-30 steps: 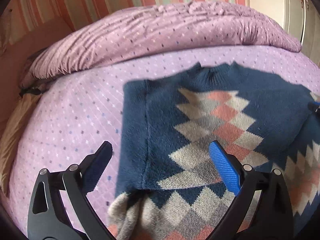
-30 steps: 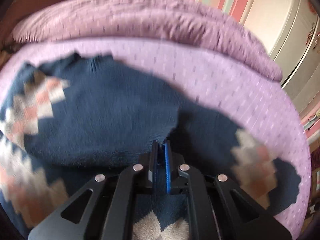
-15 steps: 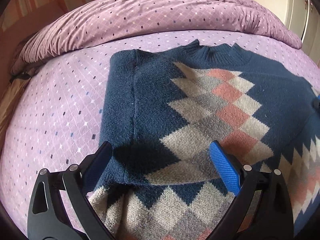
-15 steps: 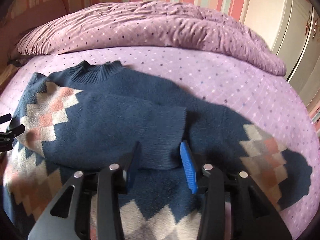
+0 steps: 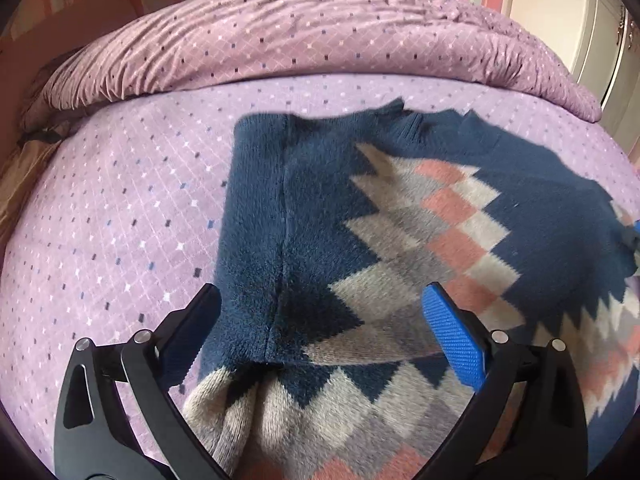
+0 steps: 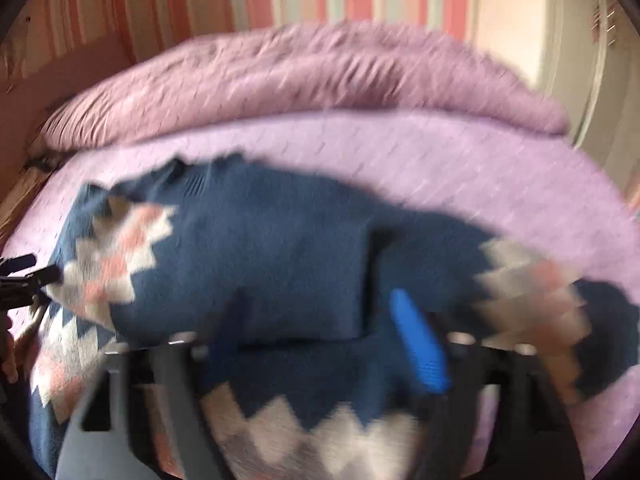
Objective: Fold small clothes
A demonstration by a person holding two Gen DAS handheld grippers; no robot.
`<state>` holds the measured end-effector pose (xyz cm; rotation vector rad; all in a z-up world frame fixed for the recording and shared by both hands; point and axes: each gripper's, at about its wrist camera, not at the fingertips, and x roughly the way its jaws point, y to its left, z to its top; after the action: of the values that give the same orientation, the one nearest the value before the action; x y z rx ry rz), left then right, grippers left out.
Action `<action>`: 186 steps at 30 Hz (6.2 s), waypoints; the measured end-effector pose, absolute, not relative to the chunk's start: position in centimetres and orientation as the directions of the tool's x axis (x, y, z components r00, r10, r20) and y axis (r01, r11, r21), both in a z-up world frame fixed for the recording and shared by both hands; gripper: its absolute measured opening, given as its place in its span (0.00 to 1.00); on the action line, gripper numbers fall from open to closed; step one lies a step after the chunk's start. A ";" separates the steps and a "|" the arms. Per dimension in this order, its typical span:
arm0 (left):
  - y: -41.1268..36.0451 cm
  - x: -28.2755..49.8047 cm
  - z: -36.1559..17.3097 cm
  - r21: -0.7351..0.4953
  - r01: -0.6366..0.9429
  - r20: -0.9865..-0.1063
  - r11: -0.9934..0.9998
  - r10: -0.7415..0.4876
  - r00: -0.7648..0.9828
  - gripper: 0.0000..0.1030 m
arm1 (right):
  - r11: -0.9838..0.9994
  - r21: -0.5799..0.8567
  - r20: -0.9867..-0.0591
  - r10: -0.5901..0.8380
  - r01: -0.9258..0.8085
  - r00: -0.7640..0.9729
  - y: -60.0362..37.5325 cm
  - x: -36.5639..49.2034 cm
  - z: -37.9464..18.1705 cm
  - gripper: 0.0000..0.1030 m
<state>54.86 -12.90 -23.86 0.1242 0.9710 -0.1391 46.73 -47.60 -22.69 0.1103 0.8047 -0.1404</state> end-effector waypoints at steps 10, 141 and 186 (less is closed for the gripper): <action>-15.7 53.2 -19.4 0.133 0.229 -0.794 0.964 -0.034 0.607 0.97 | 0.813 0.090 -0.761 -0.317 0.576 0.566 -64.1 37.5 -23.1 0.86; -10.7 56.1 -25.9 -0.093 0.268 -0.824 0.959 -0.225 0.520 0.16 | 0.956 0.080 -0.795 -0.108 0.281 0.597 -40.0 47.1 -23.0 0.78; -11.8 57.5 -26.7 -0.036 0.257 -0.860 0.966 -0.161 0.484 0.97 | 0.976 0.021 -0.862 -0.092 0.217 0.499 -44.4 51.0 -27.4 0.25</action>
<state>57.49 -11.82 -26.67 0.1028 1.0353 -0.2550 51.03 -44.40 -27.35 0.1323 1.0328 -0.1873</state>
